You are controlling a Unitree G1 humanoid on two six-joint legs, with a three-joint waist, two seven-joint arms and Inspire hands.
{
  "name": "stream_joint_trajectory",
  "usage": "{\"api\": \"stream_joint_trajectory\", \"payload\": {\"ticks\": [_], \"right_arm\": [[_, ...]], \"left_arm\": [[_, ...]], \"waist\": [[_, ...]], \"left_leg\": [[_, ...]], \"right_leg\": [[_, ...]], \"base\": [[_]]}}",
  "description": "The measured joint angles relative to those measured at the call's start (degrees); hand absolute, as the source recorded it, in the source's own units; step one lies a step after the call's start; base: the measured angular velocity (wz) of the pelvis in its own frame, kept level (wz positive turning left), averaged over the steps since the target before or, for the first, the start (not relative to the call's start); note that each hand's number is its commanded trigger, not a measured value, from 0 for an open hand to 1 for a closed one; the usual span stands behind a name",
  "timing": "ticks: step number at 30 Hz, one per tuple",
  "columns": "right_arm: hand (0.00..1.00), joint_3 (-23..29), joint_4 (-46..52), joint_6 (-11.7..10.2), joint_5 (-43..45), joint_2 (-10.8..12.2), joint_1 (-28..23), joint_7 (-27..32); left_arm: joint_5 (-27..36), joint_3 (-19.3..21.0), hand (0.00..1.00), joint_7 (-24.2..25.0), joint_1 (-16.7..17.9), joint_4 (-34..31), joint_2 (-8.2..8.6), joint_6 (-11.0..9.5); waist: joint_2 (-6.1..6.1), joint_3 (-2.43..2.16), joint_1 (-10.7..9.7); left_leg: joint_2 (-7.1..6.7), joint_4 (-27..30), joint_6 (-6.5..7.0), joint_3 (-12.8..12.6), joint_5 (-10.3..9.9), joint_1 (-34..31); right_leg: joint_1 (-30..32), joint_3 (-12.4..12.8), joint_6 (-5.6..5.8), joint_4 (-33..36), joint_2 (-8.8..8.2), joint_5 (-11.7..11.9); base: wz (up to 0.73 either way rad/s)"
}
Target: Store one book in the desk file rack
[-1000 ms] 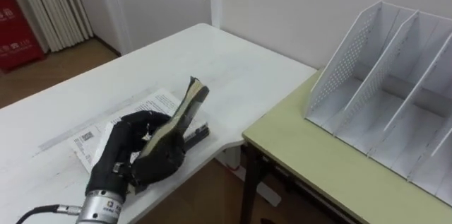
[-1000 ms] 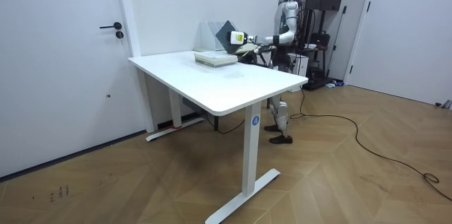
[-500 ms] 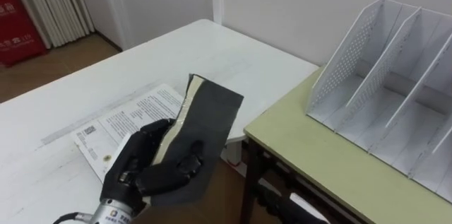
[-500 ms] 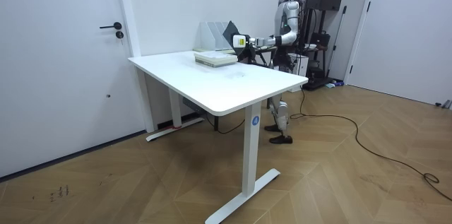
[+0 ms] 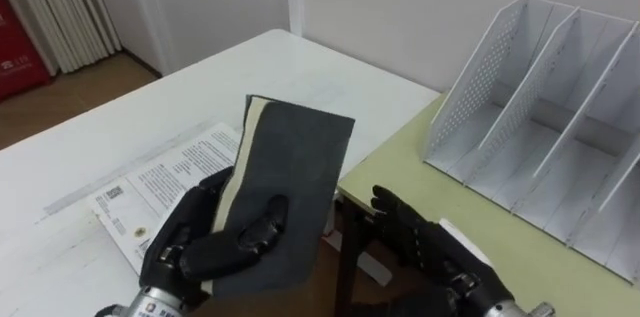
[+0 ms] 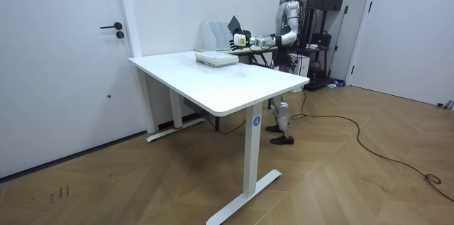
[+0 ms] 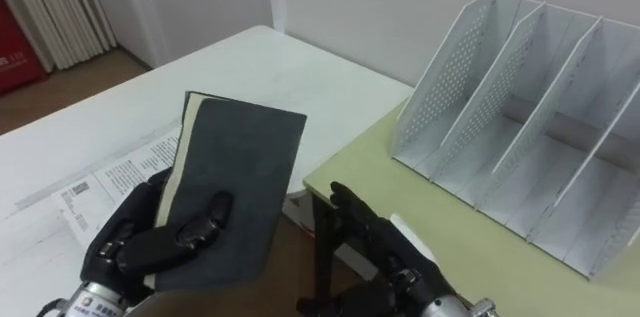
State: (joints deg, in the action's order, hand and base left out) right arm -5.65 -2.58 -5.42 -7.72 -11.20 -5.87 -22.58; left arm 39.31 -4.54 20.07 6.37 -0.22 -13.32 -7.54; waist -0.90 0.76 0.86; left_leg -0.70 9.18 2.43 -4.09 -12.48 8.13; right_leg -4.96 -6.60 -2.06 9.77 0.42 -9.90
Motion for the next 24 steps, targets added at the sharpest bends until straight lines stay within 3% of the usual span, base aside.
{"api": "stream_joint_trajectory", "payload": {"ticks": [4,9,17,24], "right_arm": [[0.00,0.76,1.59,0.06,-7.19,0.02,0.41,-2.87],[0.00,0.63,3.78,0.53,-12.65,-0.12,0.44,-6.98],[0.00,-0.17,3.78,0.65,-17.06,-0.58,0.49,-13.24],[0.00,-2.27,3.82,3.74,-22.42,-2.13,1.20,-18.50]], "left_arm": [[5.65,0.04,1.00,3.81,0.00,0.04,-0.05,0.99],[6.32,-0.11,1.00,7.55,0.00,-0.04,-0.25,2.54],[6.35,-0.17,1.00,11.01,-0.05,-0.78,-1.11,2.93],[9.59,-1.66,1.00,16.95,-0.34,-1.15,-2.16,4.89]], "waist": [[0.07,0.04,-0.49],[0.06,0.04,-0.33],[0.52,0.20,-0.25],[0.76,0.17,-0.40]], "left_leg": [[0.00,0.01,0.00,-0.02,0.00,-0.38],[0.03,0.15,0.00,-0.04,0.00,-0.76],[0.00,0.16,0.00,-0.04,0.00,-1.05],[0.00,0.34,0.00,0.06,-0.01,-1.95]], "right_leg": [[0.38,0.08,0.01,0.02,-0.01,0.00],[1.19,0.54,-0.02,0.58,0.04,0.02],[1.99,1.90,-0.01,1.15,0.15,0.03],[3.14,1.86,0.05,1.81,0.12,0.12]], "base": [[0.00],[-0.04],[-0.06],[0.00]]}}
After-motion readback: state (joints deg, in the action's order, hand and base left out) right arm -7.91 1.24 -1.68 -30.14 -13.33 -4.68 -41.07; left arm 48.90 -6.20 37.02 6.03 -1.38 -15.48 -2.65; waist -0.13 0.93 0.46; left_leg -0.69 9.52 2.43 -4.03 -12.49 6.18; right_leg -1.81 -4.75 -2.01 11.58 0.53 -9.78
